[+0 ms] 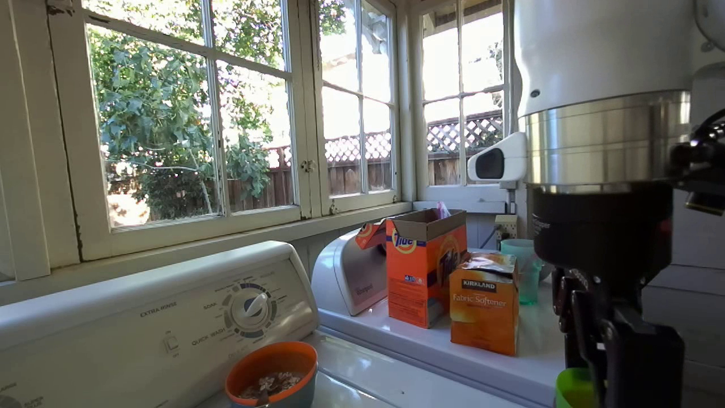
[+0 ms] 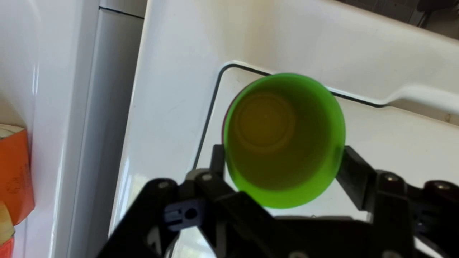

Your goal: Unstack the green and purple cups.

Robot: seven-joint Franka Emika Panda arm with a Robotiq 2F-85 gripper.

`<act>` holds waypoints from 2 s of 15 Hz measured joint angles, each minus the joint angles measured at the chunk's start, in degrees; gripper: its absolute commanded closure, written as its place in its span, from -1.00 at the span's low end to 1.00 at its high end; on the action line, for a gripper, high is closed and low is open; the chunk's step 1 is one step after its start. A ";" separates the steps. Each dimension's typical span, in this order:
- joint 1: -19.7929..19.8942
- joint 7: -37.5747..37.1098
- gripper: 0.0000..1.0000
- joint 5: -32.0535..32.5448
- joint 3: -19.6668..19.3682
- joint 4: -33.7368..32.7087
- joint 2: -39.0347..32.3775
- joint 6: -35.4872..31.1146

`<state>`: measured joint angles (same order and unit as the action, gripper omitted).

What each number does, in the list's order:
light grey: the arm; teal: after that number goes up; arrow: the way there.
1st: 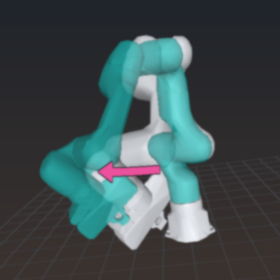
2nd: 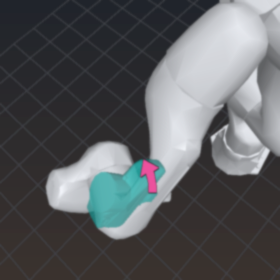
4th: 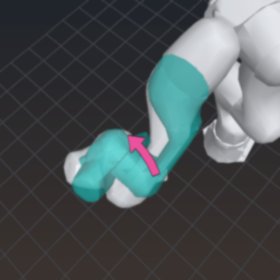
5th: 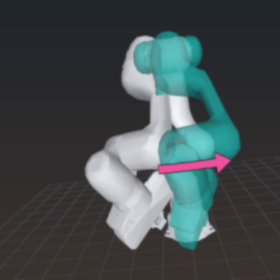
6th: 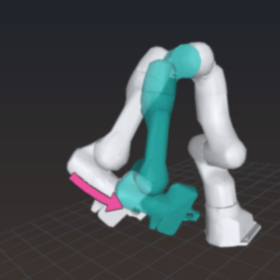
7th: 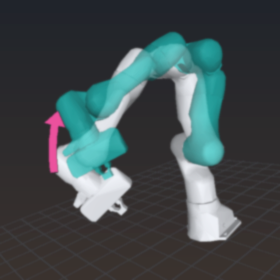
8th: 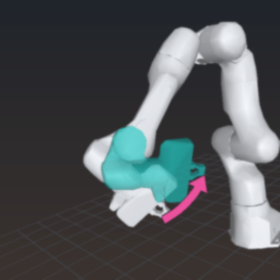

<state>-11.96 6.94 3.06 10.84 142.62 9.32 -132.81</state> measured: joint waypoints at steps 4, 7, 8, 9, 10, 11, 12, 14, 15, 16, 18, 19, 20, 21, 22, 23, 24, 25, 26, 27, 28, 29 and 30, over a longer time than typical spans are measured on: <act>-0.03 3.51 -0.03 -1.15 -0.56 0.03 -0.18 -0.04; -0.04 7.03 -0.03 -3.07 -0.90 0.01 -0.69 -0.04; -0.04 8.07 -0.03 -3.64 -0.98 -0.01 -0.92 -0.04; -0.04 9.01 -0.03 -4.10 -1.00 -0.10 -1.25 -0.04; -0.04 9.92 -0.03 -4.52 -1.00 -0.21 -1.66 -0.04; -0.05 10.54 -0.03 -4.81 -1.00 -0.30 -2.13 -0.06; -0.05 11.04 -0.03 -4.95 -1.00 -0.43 -2.62 -0.16; -0.05 11.47 -0.03 -5.09 -1.00 -0.69 -3.50 -0.84; -0.05 11.49 -0.03 -5.09 -1.00 -0.88 -3.85 -1.12; -0.05 11.49 -0.03 -5.10 -1.00 -1.04 -4.11 -1.48; -0.04 11.49 -0.03 -5.22 -1.02 -1.20 -4.44 -2.96; -0.03 11.49 -0.03 -5.55 -1.05 -1.20 -4.46 -4.39; -0.03 11.49 -0.03 -6.13 -1.10 -1.19 -4.47 -5.96; -0.03 11.49 -0.03 -6.67 -1.15 -1.18 -4.52 -7.40; -0.03 11.54 -0.03 -7.22 -1.17 -1.18 -4.65 -8.53; -0.03 11.60 -0.03 -7.65 -1.17 -1.18 -4.88 -9.37; -0.03 11.82 -0.03 -8.08 -1.18 -1.20 -5.21 -9.81; -0.02 11.89 -0.03 -8.22 -1.21 -1.27 -5.61 -9.70; -0.02 12.06 -0.03 -8.29 -1.22 -1.26 -5.96 -10.16; -0.02 12.19 -0.03 -8.31 -1.22 -1.23 -6.01 -11.00; -0.02 12.19 -0.03 -8.22 -1.21 -1.32 -5.96 -10.78; -0.12 13.89 -0.03 -9.66 -1.19 -1.33 -5.86 -10.68; -0.08 14.29 -0.03 -10.17 -1.19 -1.47 -5.70 -9.32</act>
<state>-12.04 21.23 -7.12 9.65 141.14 3.63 -142.13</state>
